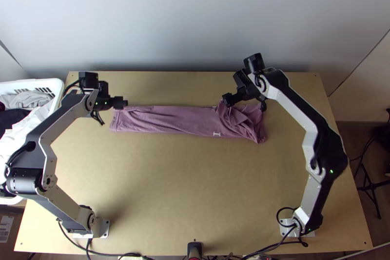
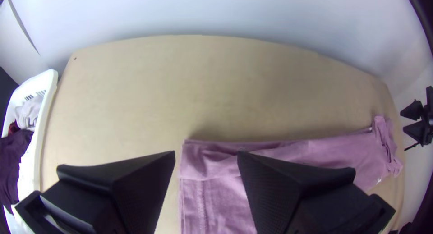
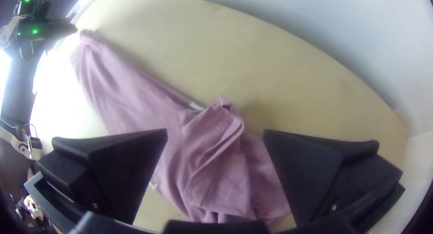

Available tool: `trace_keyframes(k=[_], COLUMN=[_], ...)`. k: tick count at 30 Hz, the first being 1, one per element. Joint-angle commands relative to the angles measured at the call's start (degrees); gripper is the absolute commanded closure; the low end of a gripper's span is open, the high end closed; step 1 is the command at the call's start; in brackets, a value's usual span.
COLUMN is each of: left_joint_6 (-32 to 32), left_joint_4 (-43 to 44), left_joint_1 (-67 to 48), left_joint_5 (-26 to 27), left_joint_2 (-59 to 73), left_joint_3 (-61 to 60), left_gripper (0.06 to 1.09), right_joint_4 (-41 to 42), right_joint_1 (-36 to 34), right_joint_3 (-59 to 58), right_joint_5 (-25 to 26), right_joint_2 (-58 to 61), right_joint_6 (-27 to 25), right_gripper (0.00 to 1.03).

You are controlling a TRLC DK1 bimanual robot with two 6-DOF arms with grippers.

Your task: Fold the t-shirt

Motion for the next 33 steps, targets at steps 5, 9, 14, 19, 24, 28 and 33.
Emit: trace_keyframes(k=[5,9,14,19,24,28,33], left_joint_6=[-0.2,-0.4,-0.5,-0.4,-0.5,-0.8,0.0], left_joint_4=[0.2,-0.3,-1.4,-2.0,-2.4,-4.5,-5.5], left_joint_1=[1.2,0.7,0.4,0.0,-1.2,-3.2,-4.6], left_joint_5=[-1.2,-1.2,-1.2,-1.2,-1.2,-1.2,3.3], left_joint_2=[0.2,0.7,1.2,2.4,4.2,5.3,5.7], left_joint_3=[-6.7,-6.9,-6.8,-6.8,-6.4,-5.0,-2.8], left_gripper=[0.38,0.38,0.38,0.38,0.38,0.49,1.05], right_joint_4=[0.5,0.5,0.5,0.6,1.0,1.0,1.1], right_joint_1=[4.4,5.1,5.7,5.8,5.8,5.8,6.1], right_joint_3=[-6.6,-8.3,-10.1,-10.9,-12.0,-13.7,-17.9], right_joint_5=[0.0,0.0,-0.1,-0.2,-0.2,-0.3,-0.5], right_joint_2=[-6.8,-7.7,-8.8,-9.6,-10.5,-11.0,-10.1], right_joint_6=[0.6,0.3,0.4,0.3,-0.2,-0.3,-0.9], right_gripper=[0.03,0.03,0.03,0.03,0.03,0.03,0.03])
